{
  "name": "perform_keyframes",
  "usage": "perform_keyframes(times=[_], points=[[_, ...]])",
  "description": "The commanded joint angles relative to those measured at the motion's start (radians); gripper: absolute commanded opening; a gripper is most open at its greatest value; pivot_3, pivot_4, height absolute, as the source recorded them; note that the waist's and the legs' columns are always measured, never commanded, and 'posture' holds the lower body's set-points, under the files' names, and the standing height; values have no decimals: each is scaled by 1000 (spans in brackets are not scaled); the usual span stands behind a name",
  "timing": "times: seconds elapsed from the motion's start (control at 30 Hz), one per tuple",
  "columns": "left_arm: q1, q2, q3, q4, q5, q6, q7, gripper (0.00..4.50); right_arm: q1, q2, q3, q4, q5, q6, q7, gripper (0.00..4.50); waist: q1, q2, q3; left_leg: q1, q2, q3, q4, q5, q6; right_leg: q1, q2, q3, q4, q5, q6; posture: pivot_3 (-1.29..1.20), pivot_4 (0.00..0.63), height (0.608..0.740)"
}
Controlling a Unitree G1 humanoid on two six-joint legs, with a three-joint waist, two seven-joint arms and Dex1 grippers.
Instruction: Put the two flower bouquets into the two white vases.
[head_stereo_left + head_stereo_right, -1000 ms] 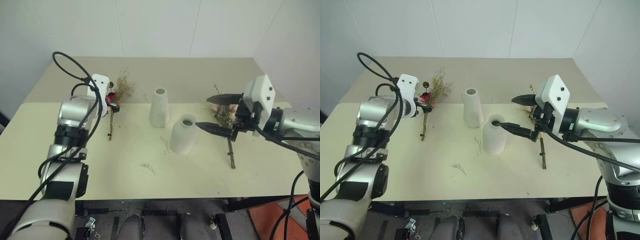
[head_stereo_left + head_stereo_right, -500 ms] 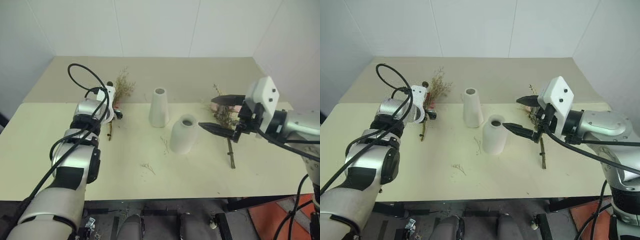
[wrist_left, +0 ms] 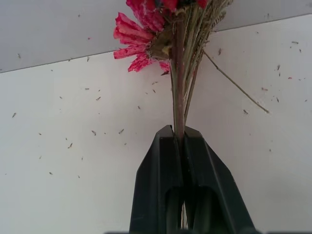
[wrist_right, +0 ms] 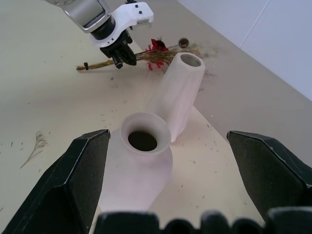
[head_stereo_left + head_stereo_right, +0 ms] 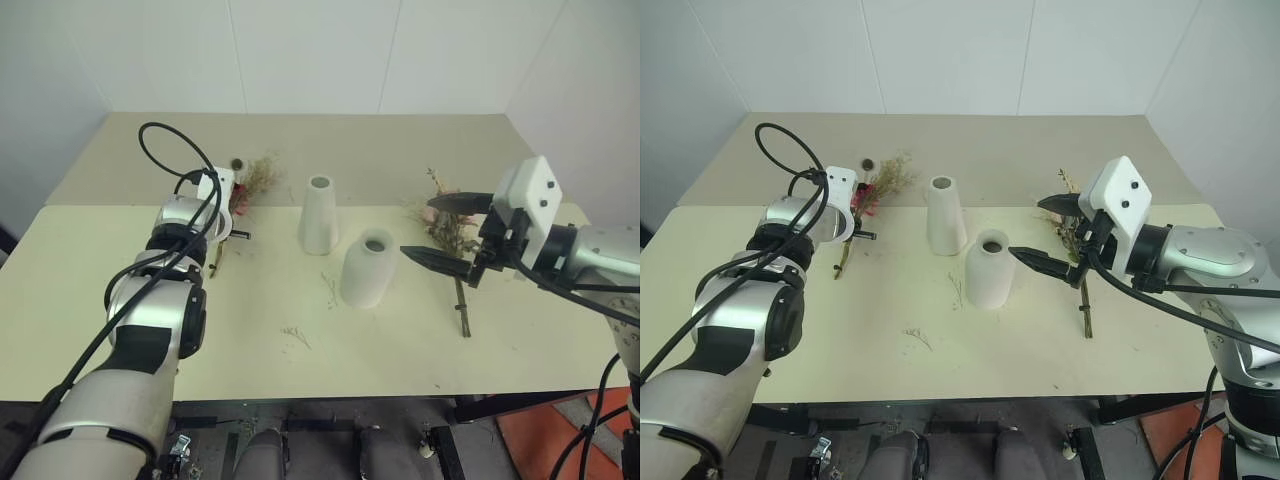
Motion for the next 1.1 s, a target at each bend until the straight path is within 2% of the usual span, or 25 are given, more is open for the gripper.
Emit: perform_keyframes(times=[0.03,0.13,0.33,0.47,0.57,0.67,0.9,1.1], points=[[-45,20,39,-4,-9,-53,27,30,5,-7,-40,-30,6,-7,-12,4500,0,0,0,0,0,0,0,0,0,0,0,0,0,0,0,0,150,740],[-49,22,105,-27,-52,-149,49,30,15,-8,-43,-33,1,-12,-13,4500,0,0,0,0,0,0,0,0,0,0,0,0,0,0,0,0,150,740],[-79,-35,267,-60,-179,-506,48,30,29,-4,-54,-39,-12,-18,-35,4500,6,0,0,-1,0,0,0,0,0,0,-1,0,0,0,0,0,150,740],[-97,-88,336,-64,-254,-778,-96,30,54,6,-66,-64,-11,-13,-63,4500,19,0,0,-2,0,0,0,0,0,0,-1,-1,0,1,1,0,150,740],[-115,-121,408,-44,-340,-882,-209,30,79,16,-84,-101,-1,2,-96,4500,20,0,0,-2,-1,1,0,0,0,0,-1,0,-1,1,1,0,150,740],[-134,-149,484,-18,-424,-935,-276,30,114,19,-113,-143,15,19,-128,4500,20,0,0,-2,-1,1,0,0,0,0,-1,-1,-1,1,1,0,150,740],[-175,-184,687,26,-662,-889,-444,30,231,11,-207,-236,39,60,-174,4500,18,0,0,-1,-1,0,1,0,0,1,-1,-1,-1,1,2,0,150,740],[-184,-208,690,57,-678,-869,-517,30,303,28,-242,-290,53,73,-219,4500,18,0,0,-1,-1,0,1,0,0,2,-1,-1,-1,1,2,0,150,740]])
